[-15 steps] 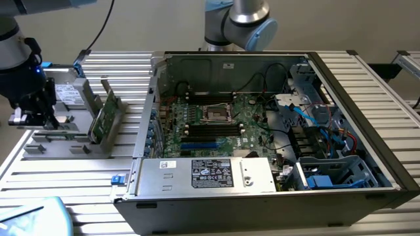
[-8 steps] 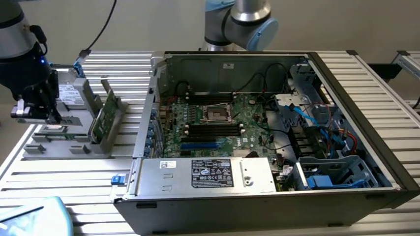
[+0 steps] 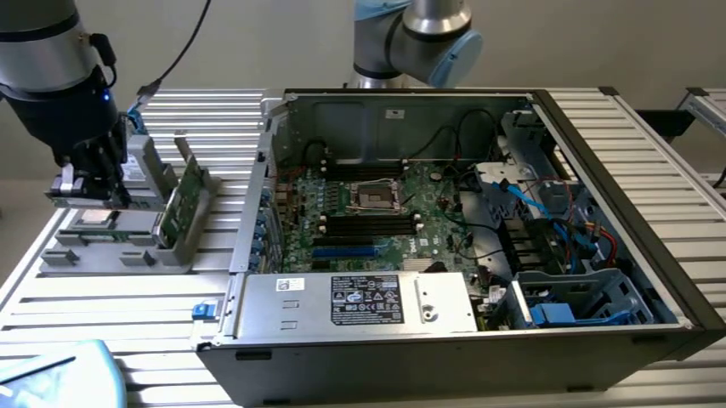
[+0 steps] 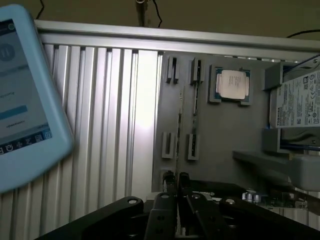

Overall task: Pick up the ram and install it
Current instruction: 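Pick up the ram and move it above insertion slot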

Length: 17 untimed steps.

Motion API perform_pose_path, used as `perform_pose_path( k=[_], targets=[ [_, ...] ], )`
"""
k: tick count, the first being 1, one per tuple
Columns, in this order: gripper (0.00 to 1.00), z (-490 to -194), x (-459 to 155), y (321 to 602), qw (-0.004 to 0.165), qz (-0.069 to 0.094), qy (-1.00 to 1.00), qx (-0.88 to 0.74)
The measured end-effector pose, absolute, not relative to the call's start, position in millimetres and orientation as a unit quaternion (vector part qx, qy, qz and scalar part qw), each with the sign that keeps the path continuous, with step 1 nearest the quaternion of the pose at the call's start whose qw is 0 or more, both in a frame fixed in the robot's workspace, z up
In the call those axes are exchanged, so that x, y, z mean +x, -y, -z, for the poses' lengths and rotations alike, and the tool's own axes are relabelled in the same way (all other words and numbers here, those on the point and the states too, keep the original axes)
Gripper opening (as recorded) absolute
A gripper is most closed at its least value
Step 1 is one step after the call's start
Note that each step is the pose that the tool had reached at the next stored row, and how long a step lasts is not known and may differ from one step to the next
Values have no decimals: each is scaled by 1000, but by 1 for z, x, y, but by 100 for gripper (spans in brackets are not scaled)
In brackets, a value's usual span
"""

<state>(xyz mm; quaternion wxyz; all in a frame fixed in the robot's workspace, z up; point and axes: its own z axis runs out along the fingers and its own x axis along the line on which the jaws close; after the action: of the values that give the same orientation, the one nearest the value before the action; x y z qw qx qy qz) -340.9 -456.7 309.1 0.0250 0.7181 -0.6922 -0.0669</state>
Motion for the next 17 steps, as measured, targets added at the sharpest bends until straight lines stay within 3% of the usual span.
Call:
perform_pose_path(
  k=[9,17],
  targets=[
    [14,-322,-303,458,22,70,690,720],
    [14,-356,-273,458,16,76,689,721]
  ],
)
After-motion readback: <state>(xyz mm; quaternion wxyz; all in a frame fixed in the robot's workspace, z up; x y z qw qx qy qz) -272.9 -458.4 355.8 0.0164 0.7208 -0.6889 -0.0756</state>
